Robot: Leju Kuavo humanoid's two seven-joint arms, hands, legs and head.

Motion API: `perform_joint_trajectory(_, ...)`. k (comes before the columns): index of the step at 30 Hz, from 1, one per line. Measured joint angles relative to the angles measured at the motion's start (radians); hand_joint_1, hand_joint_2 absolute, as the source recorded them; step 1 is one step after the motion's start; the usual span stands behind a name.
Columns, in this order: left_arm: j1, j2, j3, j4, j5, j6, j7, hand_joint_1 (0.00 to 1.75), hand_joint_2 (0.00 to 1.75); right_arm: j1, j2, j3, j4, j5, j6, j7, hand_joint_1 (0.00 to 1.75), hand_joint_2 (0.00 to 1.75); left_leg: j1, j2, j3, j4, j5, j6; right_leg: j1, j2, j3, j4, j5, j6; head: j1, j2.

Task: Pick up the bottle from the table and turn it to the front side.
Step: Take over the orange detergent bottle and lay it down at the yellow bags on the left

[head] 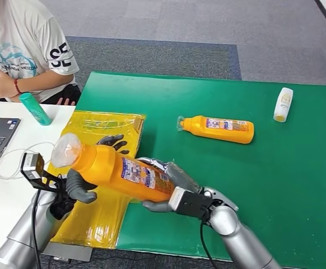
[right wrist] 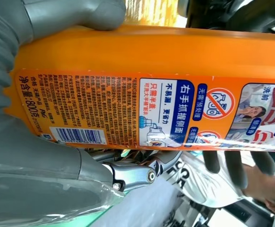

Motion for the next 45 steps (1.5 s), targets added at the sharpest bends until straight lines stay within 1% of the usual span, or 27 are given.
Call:
perform_joint_trajectory(5, -0.008, -0.002, -0.023, 0.000, 0.008, 0.007, 0.014, 0.00, 1.75, -0.007, 0.021, 0.017, 0.026, 0.066, -0.049, 0.006, 1.75, 1.75, 0.000, 0.000, 0.000, 0.000, 0.000, 0.000, 0.000, 0.000, 0.000, 0.000, 0.000, 0.000, 0.000, 0.000)
perform_joint_trajectory(8, -0.018, -0.011, -0.037, -0.001, 0.013, 0.019, 0.021, 0.00, 1.75, -0.009, 0.033, 0.021, 0.042, 0.096, -0.066, 0.009, 1.75, 1.75, 0.000, 0.000, 0.000, 0.000, 0.000, 0.000, 0.000, 0.000, 0.000, 0.000, 0.000, 0.000, 0.000, 0.000)
perform_joint_trajectory(19, -0.045, -0.047, -0.071, -0.002, -0.001, 0.093, 0.035, 0.00, 1.75, -0.011, 0.055, 0.024, 0.077, 0.150, -0.088, 0.017, 1.75, 1.75, 0.000, 0.000, 0.000, 0.000, 0.000, 0.000, 0.000, 0.000, 0.000, 0.000, 0.000, 0.000, 0.000, 0.000)
perform_joint_trajectory(23, -0.047, -0.057, -0.071, -0.001, -0.012, 0.123, 0.032, 1.75, 1.75, -0.012, 0.058, 0.024, 0.088, 0.161, -0.095, 0.019, 1.75, 1.75, 0.000, 0.000, 0.000, 0.000, 0.000, 0.000, 0.000, 0.000, 0.000, 0.000, 0.000, 0.000, 0.000, 0.000)
perform_joint_trajectory(28, -0.043, -0.065, -0.071, 0.000, -0.033, 0.154, 0.022, 1.75, 1.75, -0.011, 0.057, 0.019, 0.094, 0.170, -0.104, 0.022, 1.75, 1.75, 0.000, 0.000, 0.000, 0.000, 0.000, 0.000, 0.000, 0.000, 0.000, 0.000, 0.000, 0.000, 0.000, 0.000)
perform_joint_trajectory(39, -0.018, -0.075, -0.064, -0.007, -0.061, 0.173, -0.001, 1.75, 1.75, 0.000, 0.057, 0.017, 0.094, 0.186, -0.107, 0.025, 1.75, 1.75, 0.000, 0.000, 0.000, 0.000, 0.000, 0.000, 0.000, 0.000, -0.001, 0.000, 0.000, 0.000, 0.000, 0.000)
perform_joint_trajectory(41, -0.011, -0.078, -0.059, -0.012, -0.068, 0.173, -0.006, 1.75, 1.75, 0.001, 0.057, 0.016, 0.094, 0.188, -0.107, 0.026, 1.11, 1.75, 0.000, 0.000, 0.000, 0.000, 0.000, 0.000, 0.000, 0.000, -0.001, 0.000, 0.000, 0.000, 0.000, 0.000)
perform_joint_trajectory(43, -0.004, -0.081, -0.053, -0.019, -0.078, 0.176, -0.012, 1.75, 1.75, 0.002, 0.057, 0.015, 0.094, 0.190, -0.107, 0.027, 0.24, 1.75, 0.000, 0.000, 0.000, 0.000, 0.000, 0.000, 0.000, 0.000, -0.001, 0.000, 0.000, 0.000, 0.000, 0.000)
perform_joint_trajectory(45, 0.001, -0.083, -0.048, -0.026, -0.088, 0.181, -0.016, 1.75, 1.75, 0.002, 0.057, 0.014, 0.094, 0.191, -0.107, 0.028, 0.00, 1.75, 0.000, 0.000, 0.000, 0.000, 0.000, 0.000, 0.000, 0.000, -0.001, 0.000, 0.000, 0.000, 0.000, 0.000)
